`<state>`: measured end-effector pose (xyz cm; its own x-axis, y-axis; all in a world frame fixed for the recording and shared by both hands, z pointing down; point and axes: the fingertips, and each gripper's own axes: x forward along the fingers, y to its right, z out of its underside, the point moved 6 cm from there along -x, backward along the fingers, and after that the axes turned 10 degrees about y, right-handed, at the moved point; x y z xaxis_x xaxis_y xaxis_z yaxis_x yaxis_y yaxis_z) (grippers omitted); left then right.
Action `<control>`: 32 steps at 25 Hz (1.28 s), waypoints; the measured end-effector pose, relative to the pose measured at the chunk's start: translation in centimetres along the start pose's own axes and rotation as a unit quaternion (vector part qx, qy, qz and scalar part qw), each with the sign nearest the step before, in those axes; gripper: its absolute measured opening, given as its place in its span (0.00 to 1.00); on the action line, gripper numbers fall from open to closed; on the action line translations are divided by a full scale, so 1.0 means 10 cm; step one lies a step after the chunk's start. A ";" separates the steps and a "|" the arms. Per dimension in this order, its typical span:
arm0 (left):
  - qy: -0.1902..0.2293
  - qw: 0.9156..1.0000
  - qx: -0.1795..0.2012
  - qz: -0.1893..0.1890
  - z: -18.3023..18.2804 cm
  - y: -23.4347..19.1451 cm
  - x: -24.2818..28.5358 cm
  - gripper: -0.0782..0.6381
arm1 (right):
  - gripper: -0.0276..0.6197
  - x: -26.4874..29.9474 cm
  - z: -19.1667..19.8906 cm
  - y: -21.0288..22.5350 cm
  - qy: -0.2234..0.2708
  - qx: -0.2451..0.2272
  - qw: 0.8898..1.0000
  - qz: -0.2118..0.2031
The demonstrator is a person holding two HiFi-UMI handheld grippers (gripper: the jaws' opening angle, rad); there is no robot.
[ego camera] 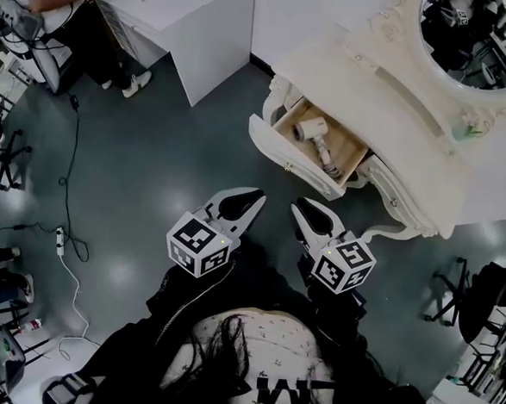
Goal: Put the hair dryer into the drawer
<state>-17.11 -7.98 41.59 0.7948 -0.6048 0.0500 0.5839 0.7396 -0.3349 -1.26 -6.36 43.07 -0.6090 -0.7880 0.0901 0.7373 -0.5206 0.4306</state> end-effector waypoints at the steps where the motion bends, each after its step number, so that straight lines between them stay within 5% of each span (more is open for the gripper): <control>1: 0.001 1.000 0.001 -0.003 0.01 0.03 0.00 0.12 | 0.18 -0.05 0.01 0.01 -0.002 0.000 1.000 -0.001; 21: -0.025 0.999 0.024 0.005 0.54 1.71 -0.04 0.12 | 0.18 -1.80 0.25 0.07 0.013 0.020 1.000 0.012; 32: -0.026 0.999 0.039 0.003 0.75 2.28 -0.27 0.12 | 0.15 -2.31 0.41 -0.16 0.017 0.012 1.000 -0.005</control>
<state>-4.73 12.74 40.91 0.8044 -0.5860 0.0976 0.5889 0.7648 -0.2611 10.43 14.03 44.02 -0.6054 -0.7940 0.0545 0.7236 -0.5207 0.4531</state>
